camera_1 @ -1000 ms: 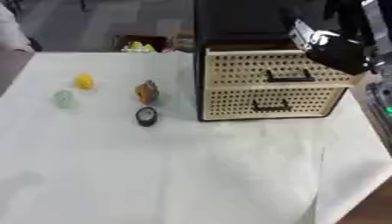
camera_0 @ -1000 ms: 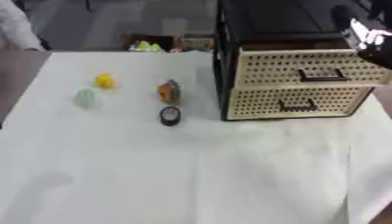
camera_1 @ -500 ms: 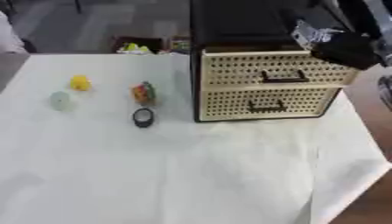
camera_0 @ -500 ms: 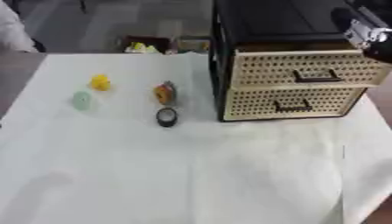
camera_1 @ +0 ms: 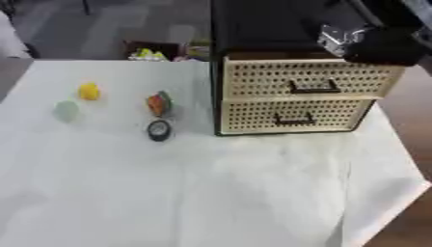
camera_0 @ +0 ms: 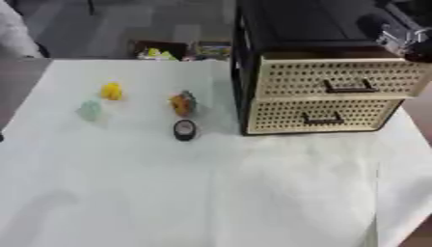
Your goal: Pick up objects from table and place into drawer.
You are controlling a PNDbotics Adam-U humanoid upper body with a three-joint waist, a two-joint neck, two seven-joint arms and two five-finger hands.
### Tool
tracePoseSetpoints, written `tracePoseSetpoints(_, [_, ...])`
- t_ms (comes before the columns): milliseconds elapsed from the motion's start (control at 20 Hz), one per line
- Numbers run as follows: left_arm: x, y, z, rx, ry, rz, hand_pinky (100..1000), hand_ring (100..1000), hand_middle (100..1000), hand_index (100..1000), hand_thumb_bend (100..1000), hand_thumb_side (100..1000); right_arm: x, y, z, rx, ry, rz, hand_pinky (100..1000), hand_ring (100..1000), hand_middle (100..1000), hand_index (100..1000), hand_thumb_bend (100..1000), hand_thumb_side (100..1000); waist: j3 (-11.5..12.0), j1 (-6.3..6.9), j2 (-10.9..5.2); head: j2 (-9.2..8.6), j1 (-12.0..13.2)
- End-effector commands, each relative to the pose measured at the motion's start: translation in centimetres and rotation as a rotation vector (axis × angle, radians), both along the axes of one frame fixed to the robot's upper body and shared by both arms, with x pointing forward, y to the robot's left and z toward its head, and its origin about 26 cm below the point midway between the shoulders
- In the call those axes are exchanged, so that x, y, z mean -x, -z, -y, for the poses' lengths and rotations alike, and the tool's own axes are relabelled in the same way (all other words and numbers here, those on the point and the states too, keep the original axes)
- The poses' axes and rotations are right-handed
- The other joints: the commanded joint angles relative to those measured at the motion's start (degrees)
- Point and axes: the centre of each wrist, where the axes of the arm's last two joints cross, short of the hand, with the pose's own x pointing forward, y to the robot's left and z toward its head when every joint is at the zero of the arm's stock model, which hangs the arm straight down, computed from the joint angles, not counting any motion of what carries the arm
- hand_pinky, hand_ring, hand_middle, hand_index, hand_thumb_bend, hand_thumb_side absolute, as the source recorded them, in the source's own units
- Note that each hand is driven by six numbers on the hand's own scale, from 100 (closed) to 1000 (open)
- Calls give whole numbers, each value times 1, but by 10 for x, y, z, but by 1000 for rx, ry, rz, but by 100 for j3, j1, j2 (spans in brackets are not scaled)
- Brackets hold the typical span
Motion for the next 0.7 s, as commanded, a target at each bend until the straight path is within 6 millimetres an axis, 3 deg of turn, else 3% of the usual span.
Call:
tracePoseSetpoints(50, [2,-9,-4,-28,-5,27,485,591,574,737,100,965,7,-17,-2,65,-41,-64,100,100,100,706,434,765,-14,-8,-88,-5,16])
tracePoseSetpoints(250, [2,-10,-4,-29,-6,29,485,591,574,737,100,964,7,-21,-3,101,-96,-191,100,100,100,788,434,765,-28,-19,-88,-19,33])
tracePoseSetpoints(700, [2,-10,-5,-34,-6,28,485,591,573,734,100,962,9,-30,-4,136,-205,-394,100,100,100,793,434,765,-75,-44,-110,-21,67])
